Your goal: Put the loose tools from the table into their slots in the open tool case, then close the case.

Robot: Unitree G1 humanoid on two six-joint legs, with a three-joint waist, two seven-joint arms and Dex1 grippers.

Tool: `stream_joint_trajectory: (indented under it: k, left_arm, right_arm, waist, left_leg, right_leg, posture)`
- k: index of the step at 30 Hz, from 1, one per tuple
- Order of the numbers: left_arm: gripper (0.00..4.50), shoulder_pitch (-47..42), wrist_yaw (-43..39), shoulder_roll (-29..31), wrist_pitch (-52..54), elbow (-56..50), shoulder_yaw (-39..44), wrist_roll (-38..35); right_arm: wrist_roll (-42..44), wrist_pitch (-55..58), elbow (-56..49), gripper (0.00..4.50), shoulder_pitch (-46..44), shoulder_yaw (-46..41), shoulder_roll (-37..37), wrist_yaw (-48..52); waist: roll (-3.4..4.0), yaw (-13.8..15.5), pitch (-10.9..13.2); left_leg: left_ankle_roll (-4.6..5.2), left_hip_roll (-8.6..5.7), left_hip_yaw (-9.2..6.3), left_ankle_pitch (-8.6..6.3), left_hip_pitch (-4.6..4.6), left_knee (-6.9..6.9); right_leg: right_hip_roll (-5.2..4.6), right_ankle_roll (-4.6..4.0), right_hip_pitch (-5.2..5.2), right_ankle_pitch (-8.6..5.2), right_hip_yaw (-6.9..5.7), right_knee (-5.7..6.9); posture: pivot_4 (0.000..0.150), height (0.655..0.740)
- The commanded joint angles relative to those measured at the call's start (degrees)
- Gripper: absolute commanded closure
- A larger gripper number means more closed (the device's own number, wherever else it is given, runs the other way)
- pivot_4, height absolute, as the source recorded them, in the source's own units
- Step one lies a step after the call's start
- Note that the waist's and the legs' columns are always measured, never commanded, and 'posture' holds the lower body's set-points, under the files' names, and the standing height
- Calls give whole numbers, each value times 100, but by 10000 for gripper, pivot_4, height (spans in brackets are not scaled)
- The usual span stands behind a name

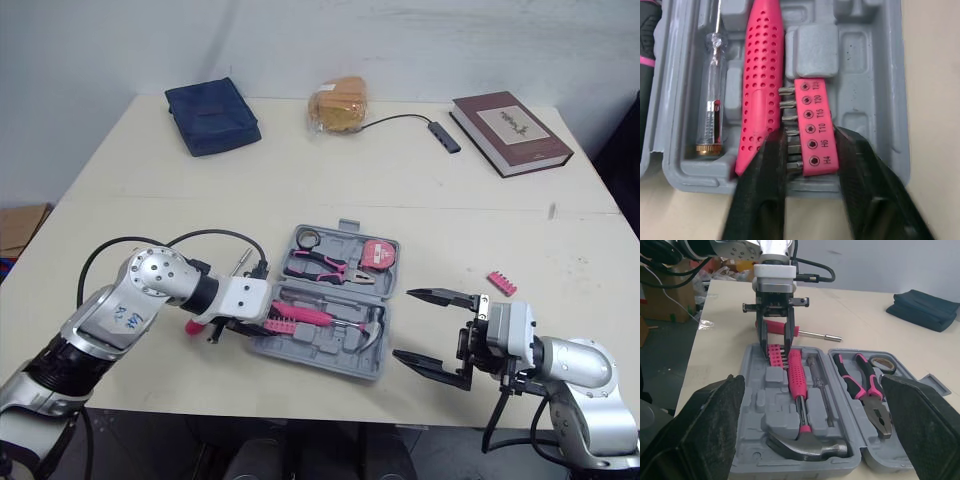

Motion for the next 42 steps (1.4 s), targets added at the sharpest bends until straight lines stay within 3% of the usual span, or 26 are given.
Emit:
stream_joint_trajectory:
  k: [1,3,4,8,12,15,23,27,42]
  left_arm:
    - [11018,-7,-59,52,-222,-402,423,-374]
    - [2084,19,-78,106,-208,-558,585,-533]
    - [961,80,-71,127,-212,-645,727,-676]
    - [961,291,-182,302,-244,-808,1247,-1168]
    - [961,538,14,-134,-642,-289,2118,-2022]
    - [9015,692,54,-271,-551,-26,2314,-2274]
    - [44778,952,276,-529,-862,513,1833,-1874]
    - [44778,993,366,-579,-732,570,1800,-1925]
    - [44778,1093,395,-276,-1073,1155,1074,-933]
  right_arm:
    - [101,2,-226,0,51,-115,9,-67]
    - [104,-30,-216,0,103,-129,16,-52]
    - [101,-40,-216,0,136,-135,16,-48]
    - [110,-71,-205,0,217,-155,13,-29]
    - [91,-130,-130,0,241,-147,32,6]
    - [74,-124,-100,0,196,-121,50,-14]
    - [-6,-73,-45,0,29,-56,111,-141]
    - [-27,-62,-49,0,14,-60,122,-191]
    - [-150,303,-216,0,-393,57,110,-673]
  waist:
    - [0,-1,0]
    - [0,-1,0]
    - [0,0,0]
    - [0,-26,0]
    - [2,-9,-1]
    - [1,-5,-1]
    - [1,-11,-1]
    - [1,-9,-1]
    - [4,-21,-3]
  left_leg:
    - [0,1,-1,0,0,1]
    - [0,2,-2,0,-2,1]
    - [0,3,-2,0,-2,1]
    - [-1,6,1,1,-1,1]
    - [-3,6,-1,2,5,2]
    - [-2,3,-2,1,5,5]
    - [-3,0,1,2,6,6]
    - [-3,3,1,2,5,5]
    - [-2,4,4,1,11,4]
  right_leg:
    - [-6,0,1,0,0,0]
    - [-21,0,-1,0,-1,-1]
    - [-22,0,0,0,-1,-1]
    - [-21,0,-1,0,3,1]
    - [-20,0,1,0,0,7]
    - [-22,1,4,0,-2,5]
    - [-17,1,4,1,-3,6]
    - [-20,1,3,1,-2,6]
    - [-23,1,4,1,1,9]
  posture:
    - [1500,7400]
    - [1500,7400]
    - [1500,7400]
    - [1500,7400]
    - [1500,7400]
    - [1500,7400]
    - [1500,7400]
    - [1500,7400]
    - [1500,7400]
